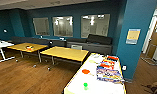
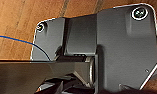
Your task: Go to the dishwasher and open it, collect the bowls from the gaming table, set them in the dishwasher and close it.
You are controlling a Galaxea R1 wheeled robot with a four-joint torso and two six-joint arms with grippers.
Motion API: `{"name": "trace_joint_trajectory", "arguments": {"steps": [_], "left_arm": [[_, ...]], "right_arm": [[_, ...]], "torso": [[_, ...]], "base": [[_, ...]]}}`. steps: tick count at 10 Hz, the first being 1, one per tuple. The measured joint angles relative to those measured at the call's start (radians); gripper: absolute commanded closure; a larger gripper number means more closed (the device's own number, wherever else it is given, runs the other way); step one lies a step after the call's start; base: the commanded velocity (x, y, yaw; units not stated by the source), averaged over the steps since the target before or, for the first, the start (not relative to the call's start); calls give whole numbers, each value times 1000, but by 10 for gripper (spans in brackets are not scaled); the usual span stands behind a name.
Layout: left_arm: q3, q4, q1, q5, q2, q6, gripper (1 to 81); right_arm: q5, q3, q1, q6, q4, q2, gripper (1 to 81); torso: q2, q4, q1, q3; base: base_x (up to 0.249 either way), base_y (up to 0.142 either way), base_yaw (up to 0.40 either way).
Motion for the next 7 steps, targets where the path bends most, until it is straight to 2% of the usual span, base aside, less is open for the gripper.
{"name": "trace_joint_trajectory", "arguments": {"steps": [4, 5, 7], "left_arm": [[0, 0, 0, 0, 0, 0, 10], [0, 0, 0, 1, 0, 0, 10], [0, 0, -5, -4, -3, 0, 10]], "right_arm": [[0, 0, 0, 0, 0, 0, 10], [0, 0, 0, 0, 0, -1, 10], [-2, 0, -3, 0, 0, 0, 10]], "torso": [[0, 0, 0, 0], [0, 0, 0, 0], [0, 0, 0, 0]], "base": [[0, 0, -381], [0, 0, -247], [0, 0, -57]]}}
